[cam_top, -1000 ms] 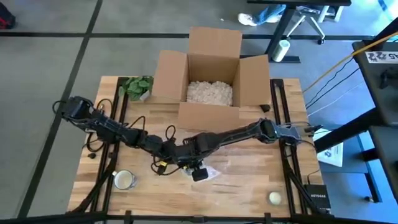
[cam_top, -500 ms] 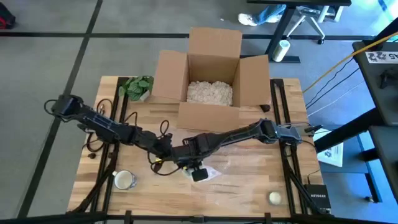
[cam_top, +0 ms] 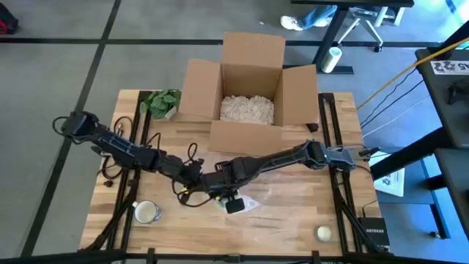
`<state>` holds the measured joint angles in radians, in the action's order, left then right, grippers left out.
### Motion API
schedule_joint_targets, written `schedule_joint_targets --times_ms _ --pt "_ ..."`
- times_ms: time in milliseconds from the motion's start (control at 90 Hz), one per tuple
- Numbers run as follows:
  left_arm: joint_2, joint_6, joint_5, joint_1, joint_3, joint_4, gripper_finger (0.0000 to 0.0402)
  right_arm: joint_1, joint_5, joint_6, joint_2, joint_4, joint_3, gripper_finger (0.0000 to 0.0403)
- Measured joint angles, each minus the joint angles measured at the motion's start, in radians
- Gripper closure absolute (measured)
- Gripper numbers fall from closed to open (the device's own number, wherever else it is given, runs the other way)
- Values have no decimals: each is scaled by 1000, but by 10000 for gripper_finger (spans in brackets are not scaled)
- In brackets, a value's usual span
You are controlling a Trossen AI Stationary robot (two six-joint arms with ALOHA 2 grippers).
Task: Wrap mug
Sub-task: Wrap the green mug with the bubble wrap, then put the wrapped green mug into the cardboard box
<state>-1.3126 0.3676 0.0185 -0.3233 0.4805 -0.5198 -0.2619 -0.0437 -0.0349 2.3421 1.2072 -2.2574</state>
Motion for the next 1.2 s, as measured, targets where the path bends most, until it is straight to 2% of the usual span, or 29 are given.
schedule_joint_targets --times_ms 489,678,1033,1200 --pt "-46 26 -2 0 0 -11 402 -7 105 32 -67 27 -2 403" --pt "-46 18 -5 -5 0 -15 402 -6 141 99 -105 28 -2 403" --pt "-31 -21 -16 -71 0 -11 402 28 83 83 -82 -6 40 400" --pt "12 -39 -73 -108 0 30 402 52 3 82 -83 -43 84 363"
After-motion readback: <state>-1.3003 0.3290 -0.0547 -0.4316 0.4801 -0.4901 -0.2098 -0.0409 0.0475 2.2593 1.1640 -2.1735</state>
